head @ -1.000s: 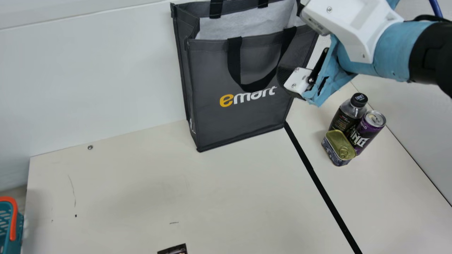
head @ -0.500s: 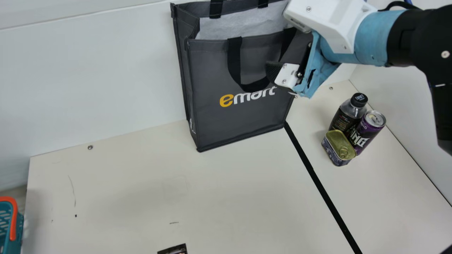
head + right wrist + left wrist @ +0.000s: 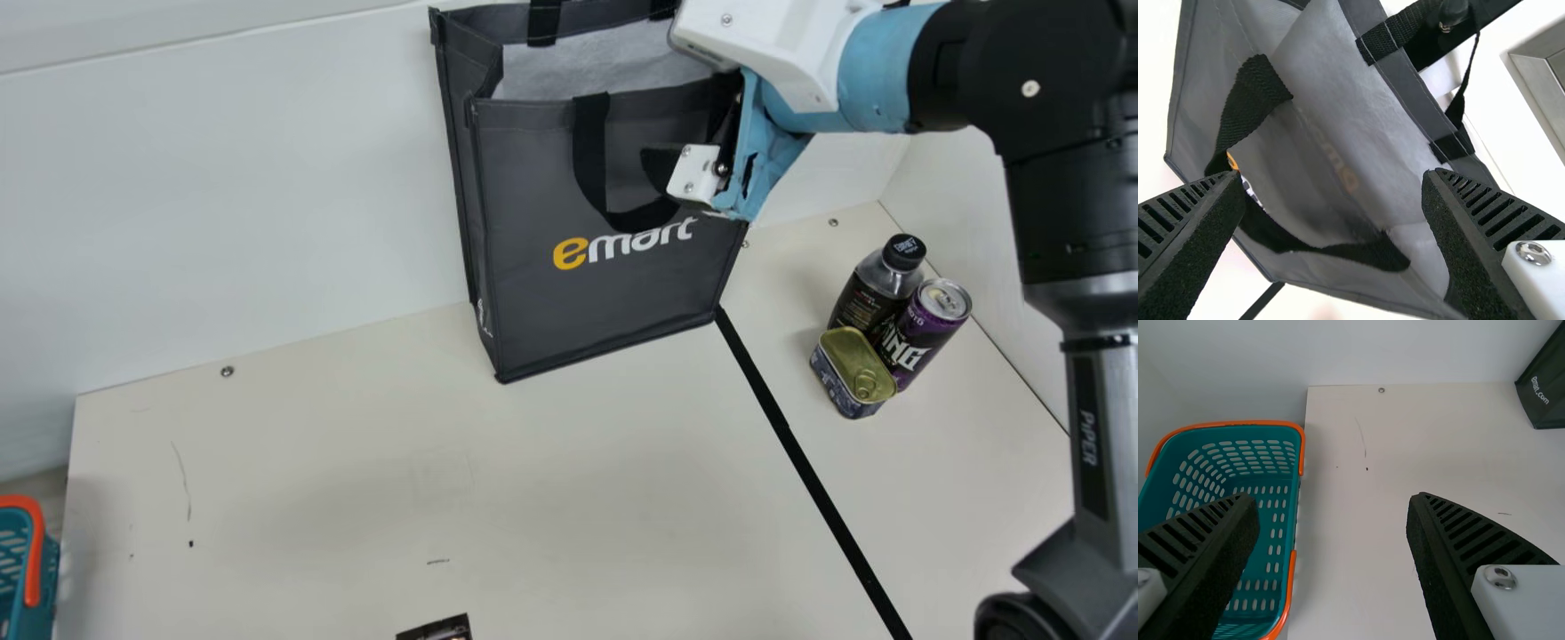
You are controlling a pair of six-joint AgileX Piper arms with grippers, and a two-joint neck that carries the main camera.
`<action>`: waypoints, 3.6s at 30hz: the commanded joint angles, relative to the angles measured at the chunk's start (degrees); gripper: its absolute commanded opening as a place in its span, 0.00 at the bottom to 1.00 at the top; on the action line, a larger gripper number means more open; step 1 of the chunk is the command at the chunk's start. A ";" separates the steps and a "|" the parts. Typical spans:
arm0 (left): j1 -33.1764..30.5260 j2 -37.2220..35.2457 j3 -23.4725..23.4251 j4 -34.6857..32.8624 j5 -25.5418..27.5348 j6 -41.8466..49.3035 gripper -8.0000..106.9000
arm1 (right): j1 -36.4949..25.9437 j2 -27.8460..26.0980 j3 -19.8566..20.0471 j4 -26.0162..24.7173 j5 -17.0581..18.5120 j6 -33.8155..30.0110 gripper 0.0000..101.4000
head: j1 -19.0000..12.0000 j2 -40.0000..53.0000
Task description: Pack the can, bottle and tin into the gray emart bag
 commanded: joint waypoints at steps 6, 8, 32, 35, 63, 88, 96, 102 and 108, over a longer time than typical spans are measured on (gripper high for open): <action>0.00 0.00 0.00 0.00 0.00 0.00 0.85 | 0.76 2.72 -0.24 1.01 0.01 -3.33 0.90 | -1.30 -0.05; 0.00 0.00 0.00 0.00 0.00 0.00 0.85 | 1.01 3.34 -0.18 1.22 0.01 -4.34 0.90 | -1.30 -0.05; 0.00 0.00 0.00 0.00 0.00 0.00 0.85 | 1.63 8.09 1.37 2.58 0.01 -11.06 0.24 | -1.30 -0.05; 0.00 0.00 0.00 0.00 0.00 0.00 0.85 | 1.46 8.35 1.02 2.75 0.01 -11.46 0.04 | -1.30 -0.05; 0.00 0.00 0.00 0.00 0.00 0.00 0.85 | 5.17 2.38 0.72 -0.91 0.01 -6.86 0.00 | -1.30 -0.05; 0.00 0.00 0.00 0.00 0.00 0.00 0.85 | 12.29 -8.52 8.50 -7.98 0.01 -1.69 0.00 | -1.30 -0.05; 0.00 0.00 0.00 0.00 0.00 0.00 0.85 | 14.27 -12.48 12.17 -9.83 0.01 0.04 0.00 | -1.30 -0.05; 0.00 0.00 0.00 0.00 0.00 0.00 0.85 | 16.07 -15.72 15.28 -11.54 0.01 1.74 0.00 | -1.30 -0.05; 0.00 0.00 0.00 0.00 0.00 0.00 0.85 | 18.61 -19.02 18.63 -13.78 0.01 3.89 0.00 | -1.30 -0.05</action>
